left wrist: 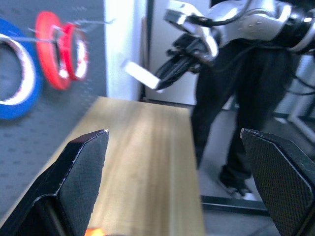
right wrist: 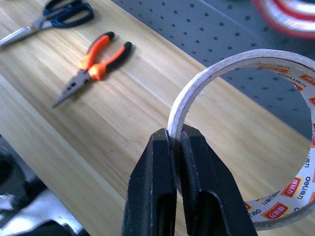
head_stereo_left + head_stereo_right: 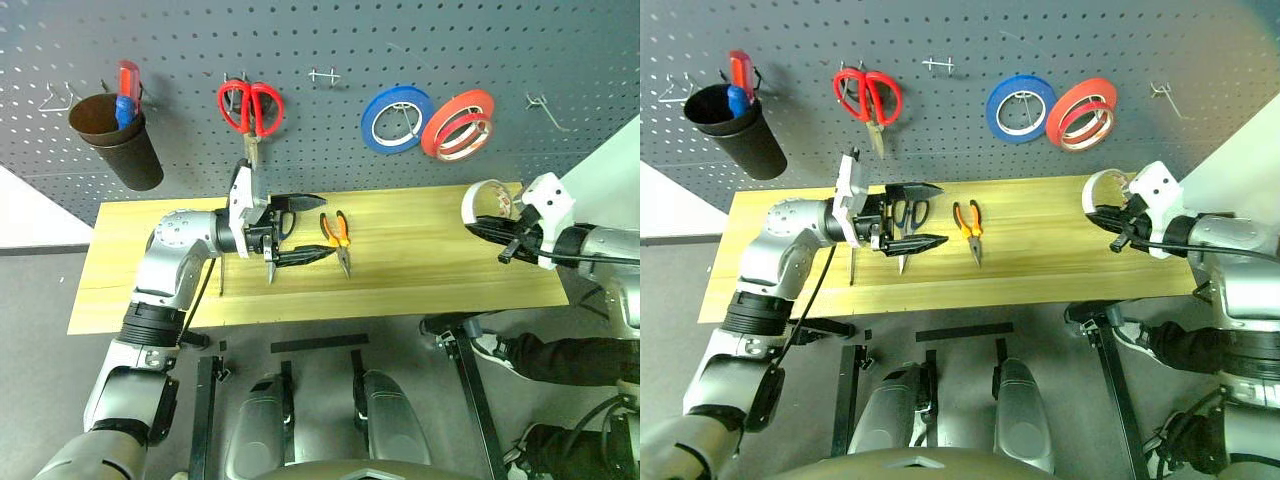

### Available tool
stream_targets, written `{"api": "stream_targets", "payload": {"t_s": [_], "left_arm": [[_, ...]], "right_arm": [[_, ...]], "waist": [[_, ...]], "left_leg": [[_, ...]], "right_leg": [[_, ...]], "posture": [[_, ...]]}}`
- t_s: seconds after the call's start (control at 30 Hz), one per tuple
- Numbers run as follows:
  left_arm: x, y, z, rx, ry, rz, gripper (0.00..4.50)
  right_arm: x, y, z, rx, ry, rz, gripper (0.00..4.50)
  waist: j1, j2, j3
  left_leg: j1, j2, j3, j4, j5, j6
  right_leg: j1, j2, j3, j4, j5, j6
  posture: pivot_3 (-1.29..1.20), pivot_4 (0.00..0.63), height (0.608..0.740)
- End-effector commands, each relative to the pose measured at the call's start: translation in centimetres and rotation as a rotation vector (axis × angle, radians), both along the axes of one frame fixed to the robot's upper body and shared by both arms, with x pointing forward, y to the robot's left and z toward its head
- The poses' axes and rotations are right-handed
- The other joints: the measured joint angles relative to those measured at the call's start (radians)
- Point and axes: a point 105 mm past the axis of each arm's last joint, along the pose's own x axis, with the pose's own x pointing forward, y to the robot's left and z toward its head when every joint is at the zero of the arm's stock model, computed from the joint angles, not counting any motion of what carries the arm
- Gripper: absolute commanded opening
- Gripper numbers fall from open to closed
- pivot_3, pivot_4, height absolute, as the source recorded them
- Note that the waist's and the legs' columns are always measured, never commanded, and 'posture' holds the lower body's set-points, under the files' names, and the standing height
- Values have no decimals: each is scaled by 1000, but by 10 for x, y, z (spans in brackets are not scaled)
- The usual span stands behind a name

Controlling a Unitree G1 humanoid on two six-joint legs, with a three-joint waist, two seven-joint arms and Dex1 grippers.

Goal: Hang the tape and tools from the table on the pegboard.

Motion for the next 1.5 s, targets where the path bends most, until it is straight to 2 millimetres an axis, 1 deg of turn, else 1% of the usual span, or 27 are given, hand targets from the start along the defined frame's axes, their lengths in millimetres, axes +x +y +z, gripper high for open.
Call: {"api": "stream_targets", "payload": {"t_s": [0.03,0.17,0.27,0.4,0.5,0.6,0.67,0.73,0.87,1.03,1.2,1.27,1.3,1.43,1.5], "left_arm": [[4,-1,23,-47,-83,35,4500],[4,-4,31,-53,-111,44,4500],[8,-2,36,-54,-132,74,4500],[14,1,40,-61,-143,101,4500],[17,-3,45,-84,-148,104,4500],[19,-11,51,-101,-159,92,4500],[21,-17,56,-118,-159,84,4500],[24,-23,58,-112,-165,76,4500],[30,-33,58,-99,-179,76,4500],[34,-43,57,-92,-180,65,4500],[33,-44,55,-90,-176,59,4500],[31,-42,51,-82,-172,56,4500],[30,-39,50,-78,-169,60,4500],[29,-29,46,-74,-156,85,4500],[27,-25,45,-74,-153,94,4500]], "right_arm": [[5,-11,37,-13,-130,-38,15],[11,-22,54,-42,-176,-56,15],[18,-33,68,-73,-223,-91,15],[29,-42,75,-79,-256,-130,15],[43,-47,73,-72,-273,-166,15],[53,-51,68,-67,-265,-194,15],[61,-52,65,-57,-264,-205,15],[69,-52,63,-47,-263,-221,15],[83,-53,62,-24,-280,-265,15],[99,-53,60,-8,-284,-339,15],[107,-52,58,12,-282,-381,15],[108,-55,57,7,-278,-404,595],[108,-55,57,7,-279,-408,779],[106,-59,62,18,-300,-422,2044],[103,-60,63,10,-296,-395,2720]], "waist": [[-1,0,-7],[-1,-1,-27],[-1,-1,-43],[-1,-1,-51],[-1,0,-56],[-1,0,-57],[0,0,-57],[-1,0,-57],[-4,1,-57],[-6,1,-57],[-6,1,-57],[-3,1,-57],[-4,1,-57],[-5,1,-57],[-5,1,-57]], "left_leg": [[0,0,0,0,0,0],[0,0,1,0,0,0],[0,0,1,-2,0,0],[0,0,2,-1,0,0],[0,0,2,0,0,0],[0,0,2,0,0,0],[0,0,2,0,0,0],[0,0,2,0,0,0],[0,0,3,-1,0,0],[0,0,3,-1,0,0],[0,0,3,-1,0,0],[0,0,3,-1,0,0],[0,0,3,-1,0,0],[0,0,3,-1,0,0],[0,0,3,-1,0,0]], "right_leg": [[0,0,0,-1,0,0],[0,0,0,-3,1,2],[0,1,0,-4,1,2],[1,1,0,-4,1,2],[1,1,0,-4,2,3],[1,1,0,-5,2,3],[1,1,0,-5,2,3],[1,1,0,-5,2,3],[1,1,0,-5,2,3],[1,1,0,-5,2,3],[1,1,0,-5,2,3],[1,1,0,-5,2,3],[1,1,0,-5,2,3],[1,1,0,-4,2,3],[1,1,0,-3,2,3]], "posture": [[-95,133,732],[-81,117,732],[-69,108,732],[-63,108,732],[-58,107,732],[-55,107,732],[-54,109,732],[-53,110,732],[-55,113,732],[-55,118,732],[-48,121,732],[-44,121,732],[-42,122,732],[-39,121,732],[-34,121,732]]}}
